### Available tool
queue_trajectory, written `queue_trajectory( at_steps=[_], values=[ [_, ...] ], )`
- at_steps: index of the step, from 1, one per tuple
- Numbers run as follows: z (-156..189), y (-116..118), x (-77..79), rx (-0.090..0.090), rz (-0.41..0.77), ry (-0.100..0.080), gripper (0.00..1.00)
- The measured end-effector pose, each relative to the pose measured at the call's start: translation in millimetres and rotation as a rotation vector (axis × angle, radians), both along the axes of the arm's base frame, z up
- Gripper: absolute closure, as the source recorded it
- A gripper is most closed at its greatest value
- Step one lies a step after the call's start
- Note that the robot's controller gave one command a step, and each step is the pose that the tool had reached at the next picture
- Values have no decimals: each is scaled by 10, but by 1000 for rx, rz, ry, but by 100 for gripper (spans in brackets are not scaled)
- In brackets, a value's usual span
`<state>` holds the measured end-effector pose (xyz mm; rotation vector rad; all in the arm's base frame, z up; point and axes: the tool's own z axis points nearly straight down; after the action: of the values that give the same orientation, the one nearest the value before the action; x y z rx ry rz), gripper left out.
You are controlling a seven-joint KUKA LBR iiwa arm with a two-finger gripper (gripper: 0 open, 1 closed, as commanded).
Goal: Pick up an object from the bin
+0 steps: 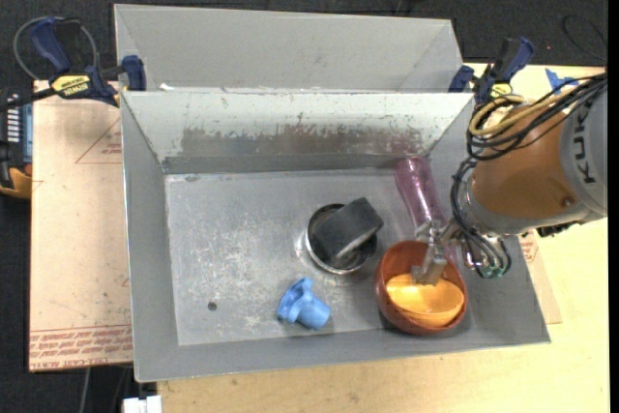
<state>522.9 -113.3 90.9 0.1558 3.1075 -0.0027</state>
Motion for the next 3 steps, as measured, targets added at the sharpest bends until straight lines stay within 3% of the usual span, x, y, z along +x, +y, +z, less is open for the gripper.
queue_trajectory(
  at_steps=[1,2,3],
  values=[
    [169,0,-24,1,5,7,100],
    [200,-55,348,-5,216,3,0],
    [204,-56,350,-5,216,2,0]
  ],
)
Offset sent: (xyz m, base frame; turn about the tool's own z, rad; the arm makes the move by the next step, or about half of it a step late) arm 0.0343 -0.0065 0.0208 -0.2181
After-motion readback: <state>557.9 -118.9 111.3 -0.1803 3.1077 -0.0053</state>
